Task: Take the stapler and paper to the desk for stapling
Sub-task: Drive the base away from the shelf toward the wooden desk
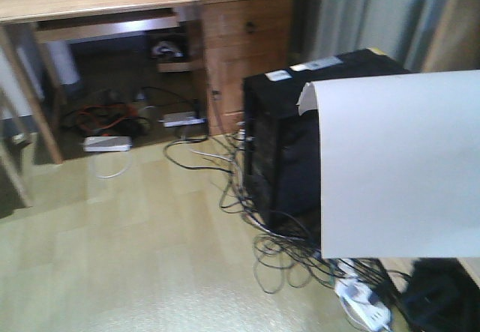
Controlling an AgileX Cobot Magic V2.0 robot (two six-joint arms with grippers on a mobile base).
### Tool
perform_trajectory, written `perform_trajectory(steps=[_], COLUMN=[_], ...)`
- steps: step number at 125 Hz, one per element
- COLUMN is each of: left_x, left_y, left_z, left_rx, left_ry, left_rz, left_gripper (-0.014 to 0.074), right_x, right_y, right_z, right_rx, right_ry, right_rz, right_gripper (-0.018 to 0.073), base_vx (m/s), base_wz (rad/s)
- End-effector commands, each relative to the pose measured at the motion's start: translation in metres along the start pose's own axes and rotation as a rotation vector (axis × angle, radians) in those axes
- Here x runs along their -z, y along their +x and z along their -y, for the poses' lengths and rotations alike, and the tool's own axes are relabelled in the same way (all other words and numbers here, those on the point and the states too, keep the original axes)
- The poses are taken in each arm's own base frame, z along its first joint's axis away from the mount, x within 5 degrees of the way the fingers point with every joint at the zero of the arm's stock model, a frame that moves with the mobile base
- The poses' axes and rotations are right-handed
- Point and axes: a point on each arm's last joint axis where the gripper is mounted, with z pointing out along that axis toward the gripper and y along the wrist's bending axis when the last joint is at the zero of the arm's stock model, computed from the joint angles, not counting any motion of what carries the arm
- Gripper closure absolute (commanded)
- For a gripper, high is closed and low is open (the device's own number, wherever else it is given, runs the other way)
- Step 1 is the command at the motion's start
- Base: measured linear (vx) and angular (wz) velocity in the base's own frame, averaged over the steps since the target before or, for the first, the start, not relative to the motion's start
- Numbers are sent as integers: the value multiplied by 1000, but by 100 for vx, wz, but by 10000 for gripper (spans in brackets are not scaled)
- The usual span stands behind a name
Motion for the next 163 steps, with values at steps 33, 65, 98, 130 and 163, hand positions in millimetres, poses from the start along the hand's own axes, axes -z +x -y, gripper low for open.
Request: perform_trajectory(steps=[33, 65, 98, 130, 163], left_x=[1, 1, 1, 1, 1], left_y=[-17, -17, -17, -17, -17], left_z=[0, 1, 1, 1, 1], left_rx=[11, 12, 12, 12, 12], left_ry=[12, 13, 13, 13, 13], left_rz=[121, 121, 121, 121, 121], left_gripper=[603, 603, 603, 603, 603], right_x=[-6, -6, -6, -6, -6], right_y=[-3, -3, -3, -3, -3], right_z=[-9, -9, -9, -9, -9], right_rx=[8, 8, 8, 8, 8], right_ry=[-59, -59, -59, -59, -59], right_rz=[14, 14, 14, 14, 14], right_gripper=[566, 566, 566, 566, 566], base_vx=[20, 25, 33, 39, 41], base_wz=[67, 55, 31, 6, -3])
